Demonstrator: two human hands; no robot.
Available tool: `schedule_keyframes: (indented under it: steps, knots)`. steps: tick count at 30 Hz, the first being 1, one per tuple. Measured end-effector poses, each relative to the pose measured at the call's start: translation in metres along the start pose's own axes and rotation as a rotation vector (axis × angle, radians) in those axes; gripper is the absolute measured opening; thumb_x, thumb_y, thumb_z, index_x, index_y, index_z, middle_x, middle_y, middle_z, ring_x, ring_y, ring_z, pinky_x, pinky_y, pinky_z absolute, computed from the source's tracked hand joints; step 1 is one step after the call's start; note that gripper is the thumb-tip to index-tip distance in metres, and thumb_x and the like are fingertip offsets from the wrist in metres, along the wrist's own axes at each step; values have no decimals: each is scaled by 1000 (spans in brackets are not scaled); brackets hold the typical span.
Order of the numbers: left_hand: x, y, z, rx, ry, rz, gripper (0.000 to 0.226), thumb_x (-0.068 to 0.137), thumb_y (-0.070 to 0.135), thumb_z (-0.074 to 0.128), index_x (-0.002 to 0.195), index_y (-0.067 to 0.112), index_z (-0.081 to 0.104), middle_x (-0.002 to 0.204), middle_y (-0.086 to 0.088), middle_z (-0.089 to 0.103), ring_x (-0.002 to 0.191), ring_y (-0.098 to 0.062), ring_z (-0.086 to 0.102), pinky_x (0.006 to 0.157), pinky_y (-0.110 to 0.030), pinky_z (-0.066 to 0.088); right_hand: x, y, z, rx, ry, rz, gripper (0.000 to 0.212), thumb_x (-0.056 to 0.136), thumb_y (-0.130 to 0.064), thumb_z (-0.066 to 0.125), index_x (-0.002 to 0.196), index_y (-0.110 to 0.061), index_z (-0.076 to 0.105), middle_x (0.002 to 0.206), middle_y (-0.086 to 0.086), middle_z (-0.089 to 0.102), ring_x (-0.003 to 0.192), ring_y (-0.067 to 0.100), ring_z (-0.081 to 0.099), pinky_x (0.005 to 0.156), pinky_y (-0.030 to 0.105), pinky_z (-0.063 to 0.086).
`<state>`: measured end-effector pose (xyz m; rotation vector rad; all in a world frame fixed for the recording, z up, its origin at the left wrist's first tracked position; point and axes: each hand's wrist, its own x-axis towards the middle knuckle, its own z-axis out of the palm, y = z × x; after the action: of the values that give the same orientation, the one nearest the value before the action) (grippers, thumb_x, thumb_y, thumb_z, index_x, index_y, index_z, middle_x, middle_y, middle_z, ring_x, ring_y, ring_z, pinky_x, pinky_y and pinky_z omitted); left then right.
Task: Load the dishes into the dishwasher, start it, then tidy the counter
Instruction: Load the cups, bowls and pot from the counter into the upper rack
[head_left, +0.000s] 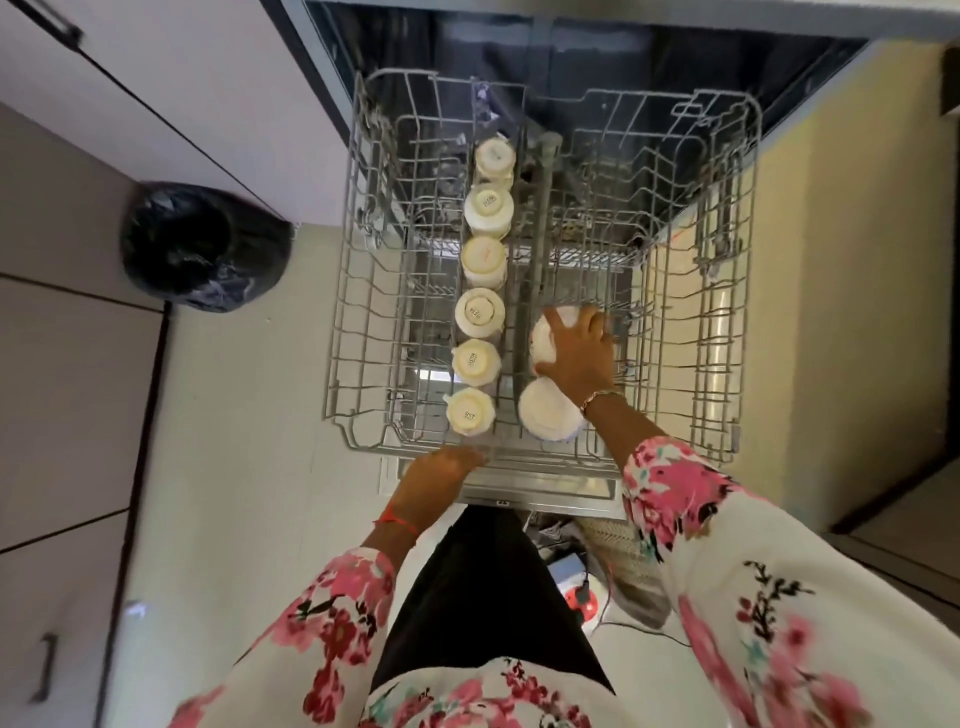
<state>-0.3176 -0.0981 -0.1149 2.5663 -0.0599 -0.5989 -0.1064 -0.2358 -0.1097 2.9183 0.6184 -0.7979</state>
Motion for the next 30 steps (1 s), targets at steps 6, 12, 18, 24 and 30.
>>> schedule_keyframes:
  steps: [6, 12, 18, 24, 30]
  knots:
    - [1, 3, 0, -6, 46, -5, 51, 56, -6, 80, 99, 21, 70, 85, 2, 74, 64, -19, 70, 44, -29, 55, 22, -7, 13, -71, -33, -34, 76, 85, -37, 64, 146, -24, 21, 144, 34, 18, 131, 48, 28, 99, 49, 39]
    - [2, 4, 1, 10, 64, -24, 49, 55, -6, 80, 94, 21, 71, 80, 4, 74, 61, -17, 69, 46, -26, 55, 20, 0, 9, 99, -116, -33, 89, 83, -49, 62, 148, -35, 4, 153, 24, 1, 138, 50, 9, 104, 56, 30]
    - [2, 12, -3, -30, 12, -74, 43, 72, -10, 66, 108, 12, 69, 101, -8, 72, 86, -27, 70, 71, -38, 59, -9, 19, 3, 229, -51, -64, 71, 91, -40, 51, 148, -17, 16, 152, 23, 9, 139, 46, 11, 110, 54, 27]
    - [-4, 30, -21, -36, -91, -177, 38, 95, 17, 50, 131, 6, 49, 135, -15, 50, 124, -30, 48, 104, -37, 37, -60, 20, 0, 192, -51, -182, 61, 95, -33, 47, 146, -10, 22, 153, 18, 18, 143, 34, 16, 111, 48, 29]
    - [-44, 25, -36, 105, -14, -184, 71, 92, 52, 23, 145, 6, 27, 154, -11, 23, 145, -25, 14, 118, -36, 5, -118, -20, -3, 177, -75, -302, 58, 97, -29, 43, 144, -2, 23, 153, 19, 18, 143, 32, 15, 115, 42, 22]
